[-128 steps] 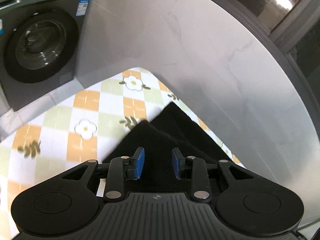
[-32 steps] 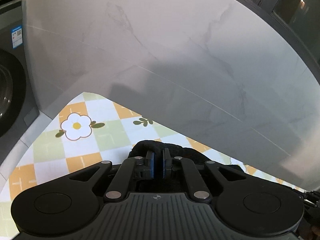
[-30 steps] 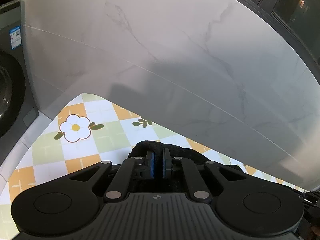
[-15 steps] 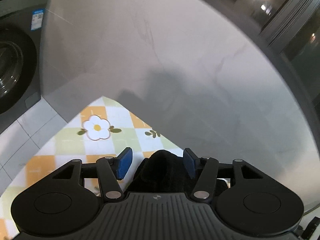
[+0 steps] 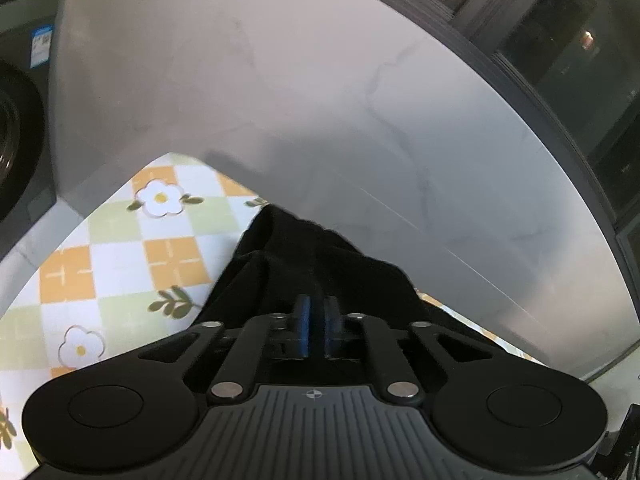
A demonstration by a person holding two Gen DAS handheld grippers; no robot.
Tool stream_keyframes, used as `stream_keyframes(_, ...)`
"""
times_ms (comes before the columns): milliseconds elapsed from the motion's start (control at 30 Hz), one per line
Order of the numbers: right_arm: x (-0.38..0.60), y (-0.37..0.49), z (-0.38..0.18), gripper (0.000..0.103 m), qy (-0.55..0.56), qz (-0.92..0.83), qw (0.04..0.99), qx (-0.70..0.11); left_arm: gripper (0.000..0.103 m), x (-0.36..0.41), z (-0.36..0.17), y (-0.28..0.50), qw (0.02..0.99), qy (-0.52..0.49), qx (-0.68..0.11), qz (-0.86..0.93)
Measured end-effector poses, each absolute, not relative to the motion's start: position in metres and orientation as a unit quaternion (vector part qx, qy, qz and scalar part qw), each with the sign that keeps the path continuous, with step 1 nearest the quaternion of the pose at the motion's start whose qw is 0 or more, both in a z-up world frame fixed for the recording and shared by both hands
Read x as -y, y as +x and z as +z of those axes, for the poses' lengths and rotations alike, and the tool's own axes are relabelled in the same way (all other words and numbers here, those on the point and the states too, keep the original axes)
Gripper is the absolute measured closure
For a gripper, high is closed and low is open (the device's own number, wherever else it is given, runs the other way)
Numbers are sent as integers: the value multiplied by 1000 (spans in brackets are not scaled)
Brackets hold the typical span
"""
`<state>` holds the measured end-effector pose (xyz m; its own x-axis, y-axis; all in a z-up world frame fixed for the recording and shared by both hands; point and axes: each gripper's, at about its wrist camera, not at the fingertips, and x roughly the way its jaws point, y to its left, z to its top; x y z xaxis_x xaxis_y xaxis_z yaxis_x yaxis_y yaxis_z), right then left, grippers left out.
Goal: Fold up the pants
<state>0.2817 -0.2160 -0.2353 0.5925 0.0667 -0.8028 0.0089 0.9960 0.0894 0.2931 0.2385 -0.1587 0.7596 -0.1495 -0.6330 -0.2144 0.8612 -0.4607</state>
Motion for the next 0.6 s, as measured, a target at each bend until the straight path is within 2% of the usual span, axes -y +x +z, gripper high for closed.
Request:
stream_keyframes(133, 217, 279, -235, 62, 39, 8, 891, -452, 97, -232, -145, 295, 909, -272, -316, 3)
stream_keyframes(367, 228, 274, -236, 62, 77, -7, 888, -454, 100, -234, -209, 327, 877, -222, -421, 71)
stream_keyframes(600, 235, 271, -238, 62, 79, -15, 883, -463, 100, -233, -226, 335, 889, -176, -416, 71)
